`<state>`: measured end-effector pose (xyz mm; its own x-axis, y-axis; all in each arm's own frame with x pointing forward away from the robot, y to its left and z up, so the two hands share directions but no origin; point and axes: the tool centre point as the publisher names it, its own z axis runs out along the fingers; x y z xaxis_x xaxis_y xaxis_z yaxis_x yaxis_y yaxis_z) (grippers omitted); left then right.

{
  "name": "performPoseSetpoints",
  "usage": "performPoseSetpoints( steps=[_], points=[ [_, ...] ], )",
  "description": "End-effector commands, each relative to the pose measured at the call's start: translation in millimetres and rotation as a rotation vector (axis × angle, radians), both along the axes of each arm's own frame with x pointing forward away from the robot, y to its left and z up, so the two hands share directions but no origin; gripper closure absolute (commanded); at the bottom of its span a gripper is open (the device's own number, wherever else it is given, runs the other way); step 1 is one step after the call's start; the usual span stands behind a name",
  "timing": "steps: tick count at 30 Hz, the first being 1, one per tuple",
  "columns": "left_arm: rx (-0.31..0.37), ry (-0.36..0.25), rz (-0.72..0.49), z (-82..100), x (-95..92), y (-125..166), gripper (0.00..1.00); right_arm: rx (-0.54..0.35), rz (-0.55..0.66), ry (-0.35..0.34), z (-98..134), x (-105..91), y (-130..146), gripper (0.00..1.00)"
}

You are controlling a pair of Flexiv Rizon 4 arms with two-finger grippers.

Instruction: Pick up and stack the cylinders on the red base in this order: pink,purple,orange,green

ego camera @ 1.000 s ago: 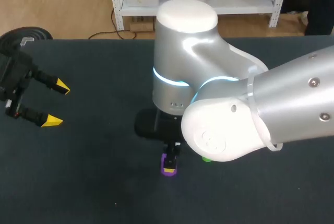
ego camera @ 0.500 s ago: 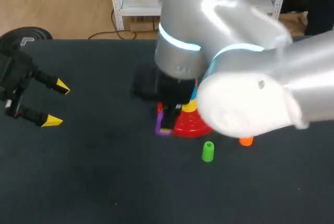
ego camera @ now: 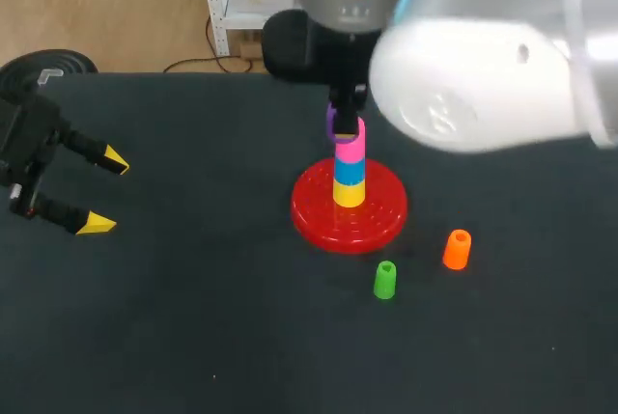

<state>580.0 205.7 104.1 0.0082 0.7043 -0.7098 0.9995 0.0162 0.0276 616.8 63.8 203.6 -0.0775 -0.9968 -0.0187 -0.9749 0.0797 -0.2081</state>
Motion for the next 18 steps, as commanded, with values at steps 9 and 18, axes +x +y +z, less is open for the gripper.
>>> performPoseSetpoints(
  steps=[9,18],
  points=[
    [-0.003,-0.004,0.0,-1.1,-0.4,0.6,0.0,0.01,-0.038,0.119,-21.3,46.9,-11.0,1.0],
    [-0.003,-0.004,0.0,-1.1,-0.4,0.6,0.0,0.03,-0.042,0.133,-29.9,54.8,-13.2,1.0]
  ],
)
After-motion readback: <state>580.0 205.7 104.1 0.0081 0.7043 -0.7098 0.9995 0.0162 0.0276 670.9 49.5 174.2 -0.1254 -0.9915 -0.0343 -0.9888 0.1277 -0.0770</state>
